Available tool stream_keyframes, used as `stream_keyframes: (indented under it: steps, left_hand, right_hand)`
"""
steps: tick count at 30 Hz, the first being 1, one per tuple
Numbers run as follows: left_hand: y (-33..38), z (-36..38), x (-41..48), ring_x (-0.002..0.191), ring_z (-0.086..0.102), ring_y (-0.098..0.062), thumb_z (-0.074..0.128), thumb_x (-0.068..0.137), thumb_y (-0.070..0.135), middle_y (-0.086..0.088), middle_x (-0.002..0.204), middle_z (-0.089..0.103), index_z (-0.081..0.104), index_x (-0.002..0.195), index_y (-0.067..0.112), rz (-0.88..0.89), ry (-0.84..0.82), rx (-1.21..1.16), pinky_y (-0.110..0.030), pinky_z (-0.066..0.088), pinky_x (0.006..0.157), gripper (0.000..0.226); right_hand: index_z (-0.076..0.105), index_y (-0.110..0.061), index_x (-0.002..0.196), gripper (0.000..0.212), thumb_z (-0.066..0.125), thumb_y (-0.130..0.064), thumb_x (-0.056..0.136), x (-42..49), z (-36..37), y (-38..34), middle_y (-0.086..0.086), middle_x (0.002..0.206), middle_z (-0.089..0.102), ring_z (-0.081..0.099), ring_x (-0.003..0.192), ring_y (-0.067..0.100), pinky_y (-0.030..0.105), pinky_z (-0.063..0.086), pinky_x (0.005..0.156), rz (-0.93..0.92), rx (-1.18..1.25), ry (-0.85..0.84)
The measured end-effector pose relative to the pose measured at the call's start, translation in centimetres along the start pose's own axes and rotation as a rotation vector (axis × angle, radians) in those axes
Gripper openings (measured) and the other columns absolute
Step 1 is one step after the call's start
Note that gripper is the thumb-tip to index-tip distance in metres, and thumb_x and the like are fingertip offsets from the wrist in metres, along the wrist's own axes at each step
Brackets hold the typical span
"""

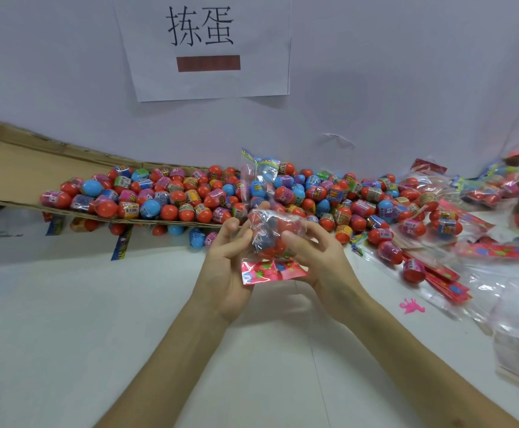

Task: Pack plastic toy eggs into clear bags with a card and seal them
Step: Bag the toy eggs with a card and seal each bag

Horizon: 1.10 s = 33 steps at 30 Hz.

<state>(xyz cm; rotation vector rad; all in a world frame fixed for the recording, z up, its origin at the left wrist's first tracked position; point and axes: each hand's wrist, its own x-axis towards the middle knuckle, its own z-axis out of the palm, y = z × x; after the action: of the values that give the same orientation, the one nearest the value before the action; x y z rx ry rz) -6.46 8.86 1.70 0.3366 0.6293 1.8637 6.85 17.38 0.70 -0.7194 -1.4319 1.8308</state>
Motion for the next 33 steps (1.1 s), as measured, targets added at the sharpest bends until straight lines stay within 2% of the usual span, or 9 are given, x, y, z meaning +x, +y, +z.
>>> stream_keyframes:
  steps: [3,10,13,18,20,23,27,30,33]
  left_hand:
    - [-0.3,0.0,0.1,0.093,0.078,-0.03,0.061,0.082,0.002,-0.013,0.114,0.077,0.058,0.092,0.017,-0.019,-0.004,-0.021,-0.04,0.063,0.065,0.019]
    - [0.3,-0.2,0.4,0.083,0.079,-0.025,0.065,0.074,0.005,-0.011,0.105,0.078,0.068,0.094,0.016,-0.015,0.129,-0.054,-0.035,0.063,0.059,0.023]
    - [0.1,-0.3,0.4,0.09,0.078,-0.026,0.065,0.075,0.005,-0.011,0.114,0.077,0.066,0.091,0.017,-0.031,0.115,-0.044,-0.037,0.064,0.064,0.02]
    - [-0.3,-0.6,0.5,0.099,0.077,-0.025,0.06,0.078,0.002,-0.01,0.118,0.076,0.059,0.099,0.017,-0.029,0.06,-0.054,-0.041,0.065,0.072,0.026]
    - [-0.5,-0.6,0.6,0.108,0.075,-0.026,0.057,0.08,0.001,-0.01,0.126,0.074,0.055,0.106,0.017,-0.028,0.025,-0.045,-0.045,0.064,0.083,0.03]
    - [-0.8,-0.6,0.7,0.118,0.07,-0.026,0.054,0.083,0.0,-0.011,0.134,0.069,0.051,0.102,0.018,-0.014,-0.017,0.005,-0.052,0.051,0.104,0.026]
    - [-0.8,-0.8,1.1,0.107,0.074,-0.027,0.047,0.083,-0.012,-0.013,0.119,0.072,0.05,0.093,0.015,-0.029,-0.059,0.017,-0.042,0.063,0.085,0.029]
    - [-0.9,-1.0,1.3,0.103,0.072,-0.025,0.036,0.092,-0.022,-0.014,0.112,0.07,0.051,0.096,0.014,-0.037,-0.082,0.13,-0.037,0.061,0.089,0.038]
    - [-1.0,-1.0,1.2,0.111,0.07,-0.026,0.034,0.094,-0.023,-0.017,0.123,0.072,0.053,0.106,0.011,-0.026,-0.087,0.238,-0.039,0.058,0.098,0.04]
  right_hand:
    - [0.068,-0.015,0.12,0.051,0.083,-0.035,0.075,-0.1,0.3,0.0,0.009,0.101,0.079,0.077,0.094,0.028,0.032,0.062,0.068,-0.024,0.019,0.095]
    - [0.064,-0.007,0.13,0.052,0.073,-0.026,0.082,0.4,-0.3,-0.2,0.015,0.121,0.073,0.073,0.106,0.029,0.036,0.063,0.083,0.086,0.219,0.009]
    - [0.07,-0.006,0.123,0.042,0.071,-0.022,0.084,0.5,-0.4,-0.1,0.014,0.116,0.074,0.073,0.096,0.024,0.031,0.062,0.075,0.108,0.253,0.007]
    - [0.072,-0.003,0.118,0.025,0.06,-0.007,0.097,0.7,-0.8,0.3,0.012,0.104,0.075,0.071,0.085,0.02,0.028,0.061,0.067,0.119,0.243,0.048]
    - [0.074,-0.005,0.112,0.02,0.06,-0.005,0.097,0.6,-0.8,0.3,0.009,0.097,0.076,0.072,0.079,0.017,0.027,0.059,0.06,0.104,0.224,0.077]
    - [0.076,-0.01,0.103,0.018,0.06,-0.004,0.098,0.7,-0.8,0.2,0.007,0.092,0.078,0.074,0.076,0.017,0.026,0.058,0.056,0.063,0.152,0.15]
    - [0.078,-0.016,0.098,0.018,0.064,-0.005,0.097,1.0,-1.1,0.1,0.006,0.094,0.079,0.076,0.085,0.022,0.029,0.06,0.067,-0.051,-0.008,0.279]
    - [0.079,-0.027,0.082,0.027,0.068,-0.006,0.094,1.1,-1.4,0.1,-0.003,0.087,0.079,0.076,0.087,0.018,0.032,0.061,0.075,-0.122,-0.094,0.355]
    - [0.078,-0.034,0.074,0.036,0.068,-0.006,0.094,1.1,-1.5,-0.1,-0.016,0.079,0.076,0.073,0.079,0.004,0.016,0.056,0.063,-0.17,-0.167,0.363]
